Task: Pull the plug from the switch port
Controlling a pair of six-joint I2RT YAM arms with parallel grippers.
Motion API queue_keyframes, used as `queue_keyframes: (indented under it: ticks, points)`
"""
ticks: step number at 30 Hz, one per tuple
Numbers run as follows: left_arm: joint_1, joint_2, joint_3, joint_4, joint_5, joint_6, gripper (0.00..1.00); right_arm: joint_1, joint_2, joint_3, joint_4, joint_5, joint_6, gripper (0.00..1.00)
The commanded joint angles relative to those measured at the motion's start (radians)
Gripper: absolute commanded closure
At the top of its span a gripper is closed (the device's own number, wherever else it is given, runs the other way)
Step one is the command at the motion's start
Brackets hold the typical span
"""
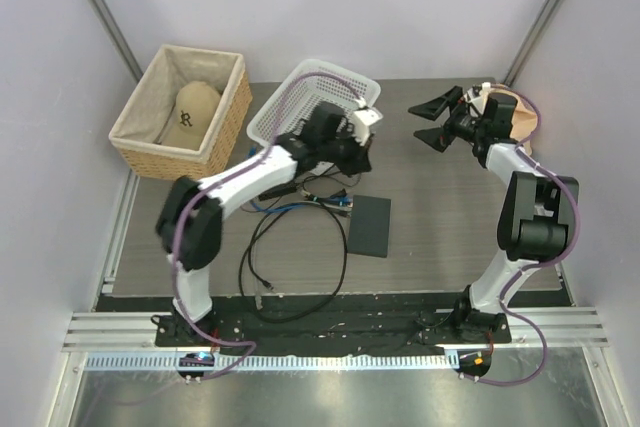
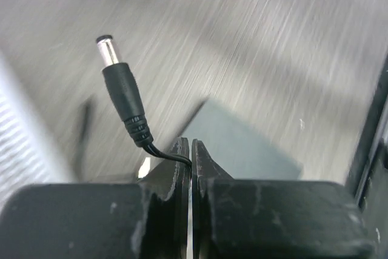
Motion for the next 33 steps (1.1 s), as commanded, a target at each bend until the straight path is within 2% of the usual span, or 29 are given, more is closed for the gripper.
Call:
queue_keyframes:
  ticks: [1, 2, 4, 5, 6, 7, 10, 13, 14, 15, 16, 17, 18, 19, 22, 23, 24, 26, 27, 29, 31, 33]
  points:
    - [0.081, -0.295, -0.072, -0.253, 0.085, 0.175, 1.00, -0.039, -0.047, 0.085, 0.010, 0.041, -0.081, 0.00]
    - [0.099, -0.380, -0.116, -0.294, 0.053, 0.211, 1.00, -0.041, -0.045, 0.100, -0.005, 0.044, -0.098, 0.00]
    - [0.136, -0.450, -0.159, -0.331, -0.026, 0.277, 1.00, -0.041, -0.044, 0.111, -0.034, 0.040, -0.153, 0.00]
    - [0.188, -0.484, -0.199, -0.375, -0.056, 0.307, 1.00, -0.041, -0.045, 0.116, -0.051, 0.040, -0.167, 0.00]
    - [0.210, -0.532, -0.224, -0.400, -0.105, 0.411, 1.00, -0.042, -0.045, 0.116, -0.057, 0.047, -0.178, 0.00]
    - [0.227, -0.562, -0.256, -0.416, -0.275, 0.451, 1.00, -0.045, -0.048, 0.116, -0.068, 0.064, -0.195, 0.00]
    - [0.364, -0.666, -0.453, -0.400, -0.404, 0.579, 1.00, -0.045, -0.059, 0.104, -0.087, 0.101, -0.230, 0.00]
    - [0.432, -0.743, -0.590, -0.365, -0.513, 0.691, 1.00, -0.045, -0.058, 0.099, -0.097, 0.095, -0.251, 0.00]
    - [0.447, -0.754, -0.625, -0.344, -0.597, 0.705, 1.00, -0.045, -0.055, 0.101, -0.122, 0.093, -0.282, 0.00]
    - [0.463, -0.758, -0.656, -0.329, -0.635, 0.717, 0.96, -0.045, -0.055, 0.101, -0.134, 0.093, -0.294, 0.00]
    - [0.501, -0.752, -0.710, -0.292, -0.671, 0.726, 0.83, -0.044, -0.055, 0.101, -0.148, 0.093, -0.313, 0.00]
    - [0.515, -0.743, -0.721, -0.289, -0.732, 0.714, 0.56, -0.045, -0.055, 0.101, -0.155, 0.093, -0.348, 0.00]
    - [0.526, -0.736, -0.722, -0.296, -0.743, 0.688, 0.50, -0.045, -0.059, 0.102, -0.169, 0.107, -0.371, 0.00]
    - [0.532, -0.723, -0.691, -0.343, -0.737, 0.633, 0.46, -0.044, -0.062, 0.108, -0.198, 0.113, -0.392, 0.00]
    - [0.532, -0.734, -0.550, -0.483, -0.494, 0.543, 0.41, -0.042, -0.068, 0.120, -0.278, 0.141, -0.490, 0.00]
    - [0.527, -0.734, -0.514, -0.497, -0.426, 0.466, 0.34, -0.042, -0.073, 0.122, -0.306, 0.156, -0.527, 0.00]
    - [0.518, -0.731, -0.450, -0.503, -0.295, 0.429, 0.28, -0.039, -0.079, 0.124, -0.333, 0.170, -0.600, 0.00]
    - [0.468, -0.691, -0.391, -0.505, -0.198, 0.336, 0.27, -0.018, -0.110, 0.140, -0.479, 0.335, -0.757, 0.00]
    - [0.411, -0.670, -0.346, -0.505, -0.165, 0.311, 0.27, 0.043, -0.126, 0.143, -0.534, 0.486, -0.954, 0.00]
    - [0.357, -0.592, -0.310, -0.499, -0.189, 0.262, 0.27, 0.099, -0.183, 0.082, -0.548, 0.718, -1.078, 0.00]
    - [0.320, -0.548, -0.284, -0.485, -0.214, 0.242, 0.26, 0.113, -0.237, 0.024, -0.522, 0.710, -1.126, 0.00]
    - [0.311, -0.518, -0.284, -0.453, -0.214, 0.205, 0.26, 0.114, -0.255, 0.021, -0.548, 0.588, -1.127, 0.00]
